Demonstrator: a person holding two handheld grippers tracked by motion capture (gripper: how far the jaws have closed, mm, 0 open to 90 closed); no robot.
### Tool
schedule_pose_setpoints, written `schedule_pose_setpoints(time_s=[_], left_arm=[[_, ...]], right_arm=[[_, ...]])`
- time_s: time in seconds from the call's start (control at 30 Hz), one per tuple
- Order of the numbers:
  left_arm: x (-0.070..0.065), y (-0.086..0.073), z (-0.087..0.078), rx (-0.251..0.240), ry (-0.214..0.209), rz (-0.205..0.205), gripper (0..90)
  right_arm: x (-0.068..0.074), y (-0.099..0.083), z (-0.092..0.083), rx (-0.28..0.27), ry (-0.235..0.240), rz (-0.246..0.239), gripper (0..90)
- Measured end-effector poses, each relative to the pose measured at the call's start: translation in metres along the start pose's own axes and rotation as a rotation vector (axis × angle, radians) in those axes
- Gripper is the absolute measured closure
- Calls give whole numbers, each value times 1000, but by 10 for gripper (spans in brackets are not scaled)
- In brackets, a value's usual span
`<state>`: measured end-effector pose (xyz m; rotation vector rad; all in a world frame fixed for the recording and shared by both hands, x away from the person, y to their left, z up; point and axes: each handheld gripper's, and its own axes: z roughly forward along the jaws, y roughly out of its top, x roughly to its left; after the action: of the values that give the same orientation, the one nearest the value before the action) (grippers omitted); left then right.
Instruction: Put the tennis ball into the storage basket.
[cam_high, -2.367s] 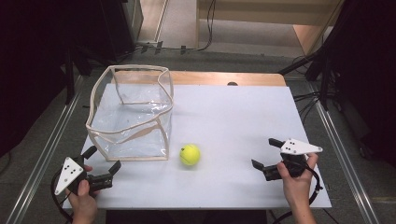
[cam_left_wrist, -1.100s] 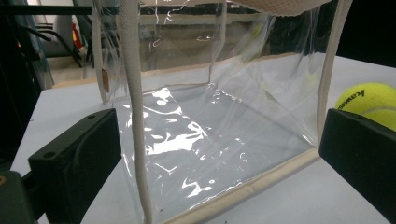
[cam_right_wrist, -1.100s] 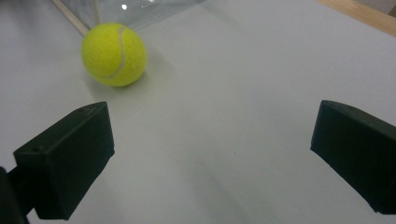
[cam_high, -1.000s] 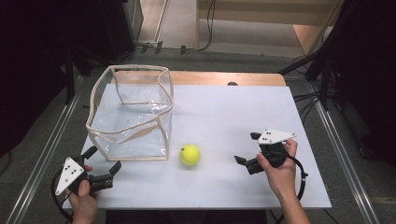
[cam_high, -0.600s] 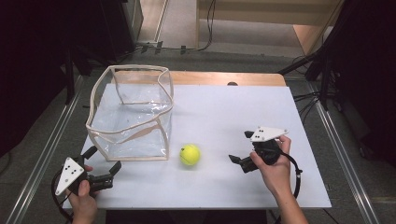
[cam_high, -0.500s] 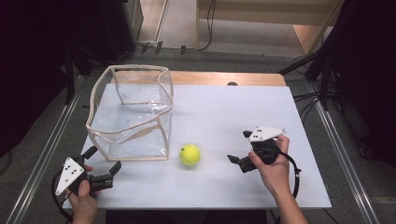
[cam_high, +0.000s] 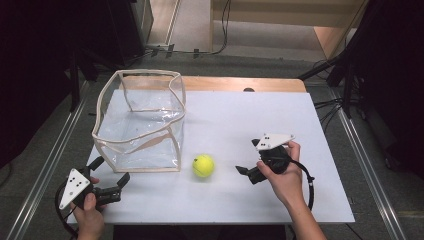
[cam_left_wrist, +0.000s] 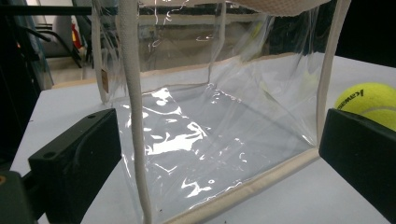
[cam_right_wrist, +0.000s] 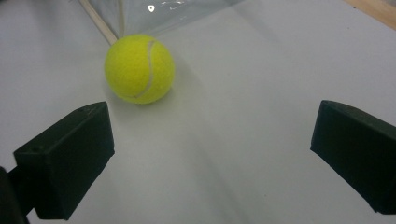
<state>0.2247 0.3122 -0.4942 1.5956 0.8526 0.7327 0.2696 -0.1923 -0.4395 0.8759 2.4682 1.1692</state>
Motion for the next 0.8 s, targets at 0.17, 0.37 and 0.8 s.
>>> schedule_pose_setpoints(time_s=[0.17, 0.37, 0.8], left_arm=[[0, 0, 0, 1, 0, 1, 0], [0, 0, 0, -1, -1, -1, 0], [0, 0, 0, -2, -2, 0, 0]], right_arm=[[4, 7, 6, 17, 11, -16, 0], [7, 13, 12, 40, 21, -36, 0], [13, 25, 23, 75, 44, -62, 0]])
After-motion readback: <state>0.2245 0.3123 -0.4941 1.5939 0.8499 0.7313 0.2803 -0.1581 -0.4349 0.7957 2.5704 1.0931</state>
